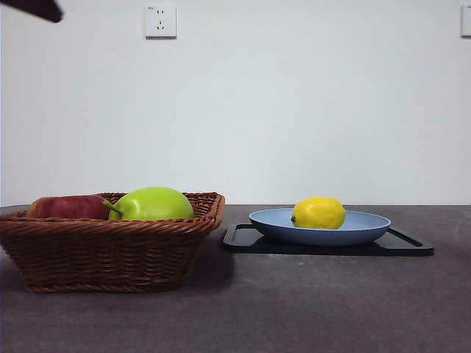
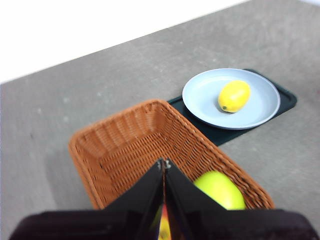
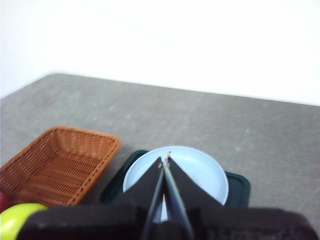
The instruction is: Take the lemon from the basket,put the lemon in the plate,hand out the plate
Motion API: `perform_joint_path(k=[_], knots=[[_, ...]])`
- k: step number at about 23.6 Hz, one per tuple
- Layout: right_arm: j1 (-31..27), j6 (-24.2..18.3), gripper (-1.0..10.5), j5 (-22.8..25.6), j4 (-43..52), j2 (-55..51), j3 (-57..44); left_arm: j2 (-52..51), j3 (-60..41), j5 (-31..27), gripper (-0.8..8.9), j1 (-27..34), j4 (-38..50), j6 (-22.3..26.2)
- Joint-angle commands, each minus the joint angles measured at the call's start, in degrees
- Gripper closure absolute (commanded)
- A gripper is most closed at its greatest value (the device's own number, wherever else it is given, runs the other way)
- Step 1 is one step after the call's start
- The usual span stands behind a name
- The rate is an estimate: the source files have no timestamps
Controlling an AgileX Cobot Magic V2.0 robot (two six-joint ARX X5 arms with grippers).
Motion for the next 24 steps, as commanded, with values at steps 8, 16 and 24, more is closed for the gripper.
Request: perform_joint_path(k=[8, 16, 24], knots=[[0.5, 1.5, 9.4, 0.3, -0.3, -6.2, -5.8, -9.5, -3.8, 0.0, 8.05, -0.2, -0.2, -4.0], [0.5, 1.5, 9.4, 0.4, -0.3, -6.2, -5.8, -9.5, -3.8, 0.0, 8.05, -0.2, -0.2, -4.0], [0.5, 1.5, 9.4, 0.4, -0.3, -6.2, -5.8, -19.3, -3.8, -1.6, 8.05, 5.0, -6.5, 4.4]])
